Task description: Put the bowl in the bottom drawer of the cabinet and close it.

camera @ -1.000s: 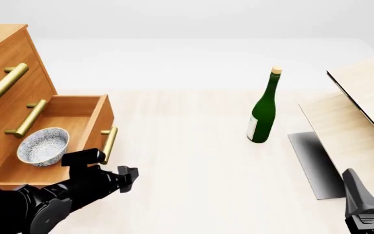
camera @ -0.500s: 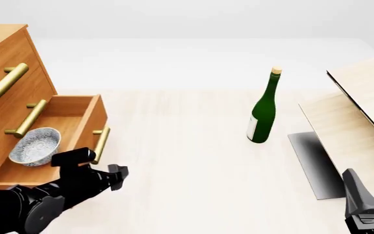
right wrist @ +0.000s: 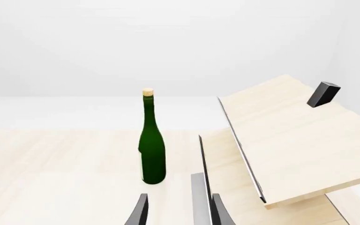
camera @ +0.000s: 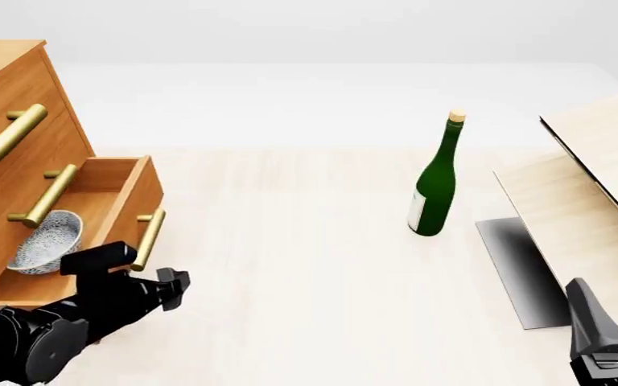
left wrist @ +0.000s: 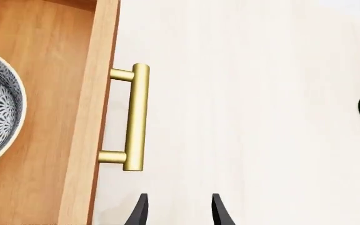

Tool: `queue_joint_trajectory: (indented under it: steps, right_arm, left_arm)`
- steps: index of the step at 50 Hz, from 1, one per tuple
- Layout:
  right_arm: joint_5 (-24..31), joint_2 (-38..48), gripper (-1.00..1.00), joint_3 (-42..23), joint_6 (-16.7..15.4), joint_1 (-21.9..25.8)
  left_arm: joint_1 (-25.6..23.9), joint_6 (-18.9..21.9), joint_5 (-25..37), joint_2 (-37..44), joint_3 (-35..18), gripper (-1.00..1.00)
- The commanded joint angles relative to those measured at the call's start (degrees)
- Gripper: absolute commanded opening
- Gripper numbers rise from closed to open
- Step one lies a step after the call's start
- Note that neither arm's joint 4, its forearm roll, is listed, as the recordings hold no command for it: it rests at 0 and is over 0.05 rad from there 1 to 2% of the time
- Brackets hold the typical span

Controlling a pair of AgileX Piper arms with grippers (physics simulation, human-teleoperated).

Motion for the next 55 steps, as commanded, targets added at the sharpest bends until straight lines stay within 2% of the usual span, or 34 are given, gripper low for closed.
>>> queue_joint_trajectory:
  steps: [1, 55]
  right_arm:
    - [0.0, 0.0, 1.0, 0.0, 0.0, 0.0]
    - [0.0, 0.0, 1.0, 0.0, 0.0, 0.0]
  left_arm:
    - [3.3, 1.9, 0.8, -0.9, 0.3, 1.0]
    - [14.3, 6.1, 0.1, 0.1, 1.7, 1.0]
